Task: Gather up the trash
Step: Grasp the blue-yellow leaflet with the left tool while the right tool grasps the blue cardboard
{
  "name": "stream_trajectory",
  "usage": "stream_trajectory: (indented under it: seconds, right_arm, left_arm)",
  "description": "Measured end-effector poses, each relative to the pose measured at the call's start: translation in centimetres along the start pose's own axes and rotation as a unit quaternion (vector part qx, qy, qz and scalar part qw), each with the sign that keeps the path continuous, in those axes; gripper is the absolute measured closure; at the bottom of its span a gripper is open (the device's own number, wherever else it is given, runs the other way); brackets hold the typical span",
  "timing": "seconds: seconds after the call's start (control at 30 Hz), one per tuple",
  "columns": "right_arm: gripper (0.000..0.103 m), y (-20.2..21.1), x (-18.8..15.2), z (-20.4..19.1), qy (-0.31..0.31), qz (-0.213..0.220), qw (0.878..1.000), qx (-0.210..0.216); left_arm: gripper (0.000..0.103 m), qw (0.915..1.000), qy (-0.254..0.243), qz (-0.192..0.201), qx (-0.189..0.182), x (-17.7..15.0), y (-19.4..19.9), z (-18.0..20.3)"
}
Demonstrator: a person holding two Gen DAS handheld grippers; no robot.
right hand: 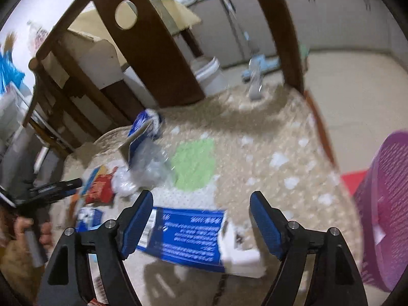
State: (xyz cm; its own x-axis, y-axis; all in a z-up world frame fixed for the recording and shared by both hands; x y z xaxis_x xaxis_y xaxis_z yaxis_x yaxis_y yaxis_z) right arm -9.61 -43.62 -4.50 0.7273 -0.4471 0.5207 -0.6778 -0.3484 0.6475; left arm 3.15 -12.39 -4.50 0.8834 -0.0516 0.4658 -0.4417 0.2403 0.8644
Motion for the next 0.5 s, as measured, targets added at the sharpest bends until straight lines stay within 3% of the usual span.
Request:
stream_trajectory:
  seconds: [0.17,0.2,0.23,0.33,0.4,0.5]
  right_arm:
    - [0.021,-0.1,-2.6,-1.8,0.021,-0.064,0.997,0.043]
    - [0.021,0.0,-3.2,-2.4,0.035,-0.074,0.995,0.049]
    - [0.021,0.2,-3.8,-2.9,0.048,-0.083,0.994,0.055]
    - [0.021,0.5,-5.4,-4.3,0.086,-0.112,0.987,0.078]
    - [0.021,0.8,-5.6,-4.6,0.109,-0.108,0.986,0.065]
    - [0.021,0.9,-4.7,-3.6,0.139,-0.068,0.988,-0.012]
  left_arm:
    - [0.032,0.9995,-0.028,-0.005,0.013,0.1,-1.2,1.1]
    - [0.037,0.9994,-0.031,-0.01,0.014,0.1,-1.4,1.3]
    - [0.049,0.9991,-0.036,-0.017,0.013,-0.1,-1.5,1.5]
    - [0.048,0.9984,-0.049,-0.017,0.02,-0.3,-1.4,2.0]
    - [0.048,0.998,-0.055,-0.017,0.024,-0.6,-1.1,2.1]
    - [0.048,0.9977,-0.059,-0.016,0.027,-0.6,-1.1,2.2]
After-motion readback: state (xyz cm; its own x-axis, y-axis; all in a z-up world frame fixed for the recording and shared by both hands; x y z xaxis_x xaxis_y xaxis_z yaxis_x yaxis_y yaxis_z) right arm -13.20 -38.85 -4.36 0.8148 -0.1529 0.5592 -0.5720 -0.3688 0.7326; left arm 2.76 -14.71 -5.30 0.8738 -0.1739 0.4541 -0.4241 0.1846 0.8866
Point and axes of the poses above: each gripper's, at about its wrist camera, not at the fingertips, and y roughly against the way its jaws point, z to its right, x to its top, the point moved 9 cm from there along -y, roughly the way its jaws point, and after that the axes turned 2 degrees about -y, right-handed, at the moved point
